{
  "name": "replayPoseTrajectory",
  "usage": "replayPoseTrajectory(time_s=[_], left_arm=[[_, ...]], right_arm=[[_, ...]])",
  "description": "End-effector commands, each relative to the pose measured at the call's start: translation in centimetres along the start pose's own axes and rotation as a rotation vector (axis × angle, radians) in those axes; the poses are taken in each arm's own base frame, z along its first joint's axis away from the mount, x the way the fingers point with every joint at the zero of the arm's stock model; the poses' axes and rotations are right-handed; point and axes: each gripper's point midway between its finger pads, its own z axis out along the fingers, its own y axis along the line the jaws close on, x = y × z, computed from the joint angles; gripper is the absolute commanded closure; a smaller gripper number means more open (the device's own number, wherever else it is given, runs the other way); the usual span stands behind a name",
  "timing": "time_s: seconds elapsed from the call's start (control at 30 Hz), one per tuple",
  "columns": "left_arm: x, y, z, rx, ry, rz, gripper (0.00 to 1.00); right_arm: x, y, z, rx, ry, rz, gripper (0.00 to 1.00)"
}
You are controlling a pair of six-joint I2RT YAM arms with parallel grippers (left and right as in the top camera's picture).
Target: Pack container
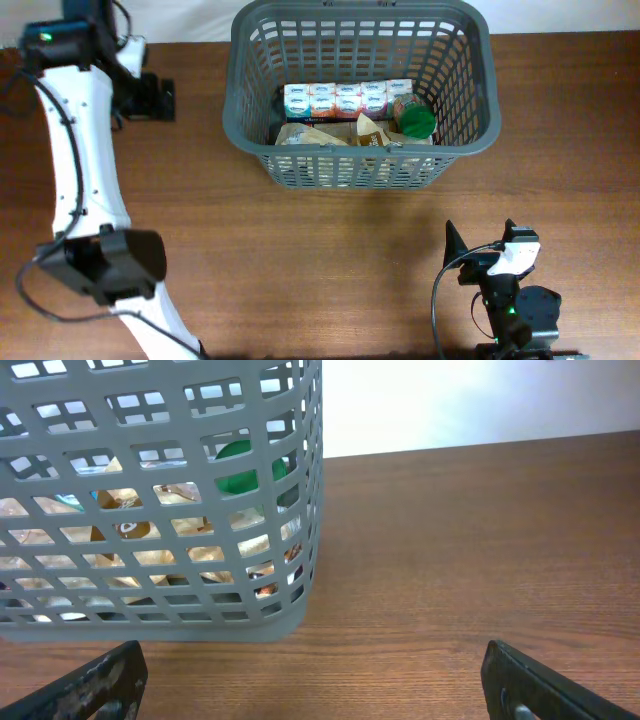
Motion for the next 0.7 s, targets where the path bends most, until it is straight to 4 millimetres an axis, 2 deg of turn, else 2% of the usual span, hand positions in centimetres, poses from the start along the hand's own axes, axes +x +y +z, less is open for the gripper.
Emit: replayPoseTrajectory(time_s=[0.0, 0.07, 0.17, 0.2, 0.3, 0.37, 0.47, 0.57, 0.67], left_arm=[[3.6, -2.8, -3.9, 0.010, -0.034, 0.053, 0.01], [6.0, -4.2, -4.6, 0.021, -0.031, 0.091, 0.01], [7.3, -4.3, -5.5, -0.069, -0.112, 0.168, 0.01], [7.3, -4.8, -5.7, -0.067, -0.158, 0.176, 0.01], [5.6, -6.0, -6.4, -0.055, -0.376, 0.169, 0.01], [3.9, -7.0, -7.3, -0.014, -0.581, 0.155, 0.01], [2.8, -8.0, -9.1, 0.035, -0.874, 0.138, 0.01], [4.0, -7.8, -10.6, 0.027, -1.133, 0.108, 0.01], [6.4, -7.2, -10.6, 0.010, -1.265, 0.082, 0.01]], right_arm=[[0.1, 0.0, 0.0, -0.005, -0.006, 0.005, 0.01], [0.1, 0.0, 0.0, -0.005, -0.006, 0.005, 0.01], [0.1, 0.0, 0.0, -0.005, -0.006, 0.005, 0.01], [0.1, 0.0, 0.0, -0.005, -0.006, 0.005, 0.02], [0.1, 0.0, 0.0, -0.005, -0.006, 0.005, 0.01], [0.1, 0.0, 0.0, -0.005, -0.006, 0.005, 0.01], [0.1, 0.0, 0.0, -0.005, -0.006, 0.005, 0.01], [0.1, 0.0, 0.0, -0.005, -0.006, 0.005, 0.01], [0.1, 0.0, 0.0, -0.005, -0.006, 0.005, 0.01]])
